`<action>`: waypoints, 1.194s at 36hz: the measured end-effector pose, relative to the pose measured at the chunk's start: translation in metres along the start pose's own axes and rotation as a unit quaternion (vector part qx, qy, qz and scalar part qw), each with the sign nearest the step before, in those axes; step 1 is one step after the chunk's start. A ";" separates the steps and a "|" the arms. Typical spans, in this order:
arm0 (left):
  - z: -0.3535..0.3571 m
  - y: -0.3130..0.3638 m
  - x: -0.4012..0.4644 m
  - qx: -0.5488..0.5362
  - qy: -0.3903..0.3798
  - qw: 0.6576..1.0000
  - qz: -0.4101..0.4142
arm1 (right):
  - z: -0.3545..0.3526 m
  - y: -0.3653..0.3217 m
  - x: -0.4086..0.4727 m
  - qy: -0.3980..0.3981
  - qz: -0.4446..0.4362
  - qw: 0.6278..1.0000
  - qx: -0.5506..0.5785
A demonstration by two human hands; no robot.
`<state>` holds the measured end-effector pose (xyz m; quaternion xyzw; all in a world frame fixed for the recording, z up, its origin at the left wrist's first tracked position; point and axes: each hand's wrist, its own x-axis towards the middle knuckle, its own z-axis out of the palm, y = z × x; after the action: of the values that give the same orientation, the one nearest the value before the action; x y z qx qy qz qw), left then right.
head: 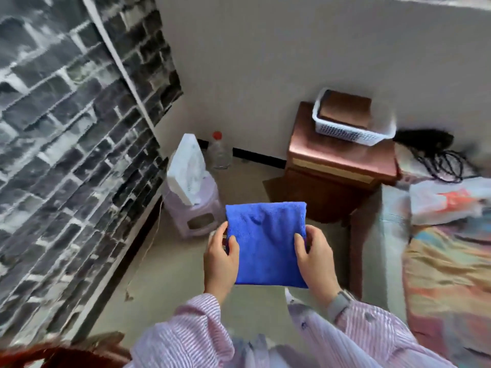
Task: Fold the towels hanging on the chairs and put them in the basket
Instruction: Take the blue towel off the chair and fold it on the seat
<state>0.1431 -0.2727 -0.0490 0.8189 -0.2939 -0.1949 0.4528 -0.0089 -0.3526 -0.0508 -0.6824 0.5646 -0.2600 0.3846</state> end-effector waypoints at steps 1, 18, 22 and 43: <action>0.012 0.010 0.009 0.002 -0.010 1.000 0.012 | -0.008 0.004 0.012 0.012 0.003 1.000 0.003; 0.237 0.140 0.242 -0.009 -0.125 0.989 0.076 | -0.093 0.036 0.311 0.125 0.050 0.991 0.012; 0.276 0.174 0.294 -0.006 -0.158 0.985 0.075 | -0.104 0.036 0.375 0.139 0.060 0.988 0.027; 0.496 0.212 0.444 0.053 -0.178 0.983 -0.016 | -0.131 0.146 0.617 0.099 0.155 0.981 0.060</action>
<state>0.1220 -0.9641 -0.1456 0.7985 -0.3667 -0.3286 0.3464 -0.0555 -0.9917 -0.1444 -0.5331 0.6821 -0.2968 0.4031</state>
